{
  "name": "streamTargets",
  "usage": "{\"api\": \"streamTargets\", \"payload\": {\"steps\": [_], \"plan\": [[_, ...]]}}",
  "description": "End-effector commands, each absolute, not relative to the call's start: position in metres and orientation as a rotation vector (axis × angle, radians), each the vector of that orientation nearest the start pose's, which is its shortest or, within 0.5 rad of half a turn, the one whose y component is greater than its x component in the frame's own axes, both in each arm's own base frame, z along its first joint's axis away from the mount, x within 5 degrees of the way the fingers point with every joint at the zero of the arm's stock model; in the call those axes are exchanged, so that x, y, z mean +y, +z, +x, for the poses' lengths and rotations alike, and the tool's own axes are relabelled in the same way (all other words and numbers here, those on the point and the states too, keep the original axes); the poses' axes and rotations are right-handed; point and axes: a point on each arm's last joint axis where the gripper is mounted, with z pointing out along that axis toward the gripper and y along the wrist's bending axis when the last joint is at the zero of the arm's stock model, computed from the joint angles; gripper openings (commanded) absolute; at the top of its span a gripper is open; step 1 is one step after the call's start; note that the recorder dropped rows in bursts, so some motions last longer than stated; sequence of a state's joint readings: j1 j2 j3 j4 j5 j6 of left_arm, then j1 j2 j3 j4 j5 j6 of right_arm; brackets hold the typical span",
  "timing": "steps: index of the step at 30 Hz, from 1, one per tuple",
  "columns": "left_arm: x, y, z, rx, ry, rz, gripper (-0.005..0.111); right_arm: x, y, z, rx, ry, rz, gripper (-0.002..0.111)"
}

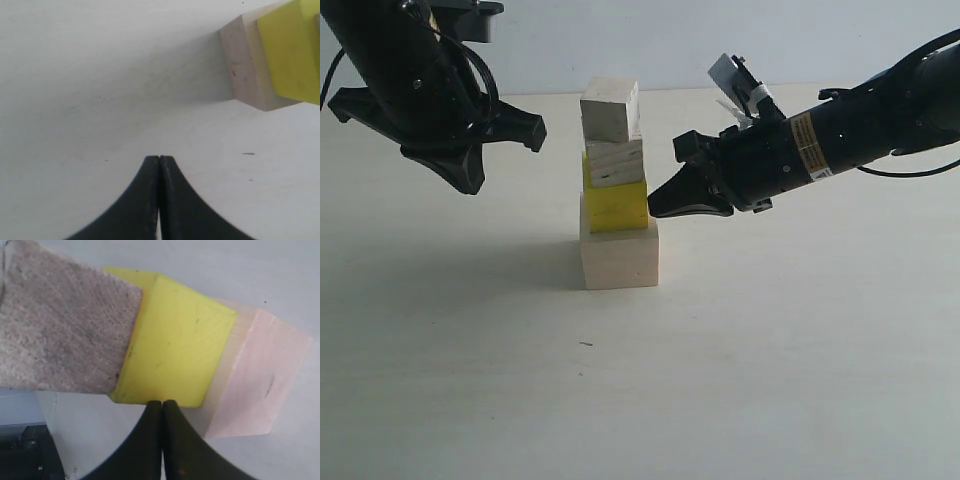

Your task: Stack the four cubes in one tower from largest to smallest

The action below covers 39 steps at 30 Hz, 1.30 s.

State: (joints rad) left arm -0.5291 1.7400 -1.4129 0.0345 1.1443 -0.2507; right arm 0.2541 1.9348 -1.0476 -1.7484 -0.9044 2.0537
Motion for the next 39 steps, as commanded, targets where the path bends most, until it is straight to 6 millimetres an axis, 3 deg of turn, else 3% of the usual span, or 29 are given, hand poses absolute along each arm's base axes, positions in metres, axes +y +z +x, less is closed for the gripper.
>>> {"api": "streamTargets", "payload": {"steps": [1,19,39], "plan": [[-0.175,0.266,0.305,2.929,-0.065,0.428,0.000,0.160,0.162,0.329,2.480,1.324,-0.421,0.000],[-0.173,0.266,0.303,2.952,-0.052,0.431,0.000,0.159,0.165,0.329,2.471,1.310,-0.420,0.000],[-0.175,0.266,0.302,2.960,-0.080,0.422,0.000,0.156,0.202,0.325,2.368,1.250,-0.450,0.000]]}}
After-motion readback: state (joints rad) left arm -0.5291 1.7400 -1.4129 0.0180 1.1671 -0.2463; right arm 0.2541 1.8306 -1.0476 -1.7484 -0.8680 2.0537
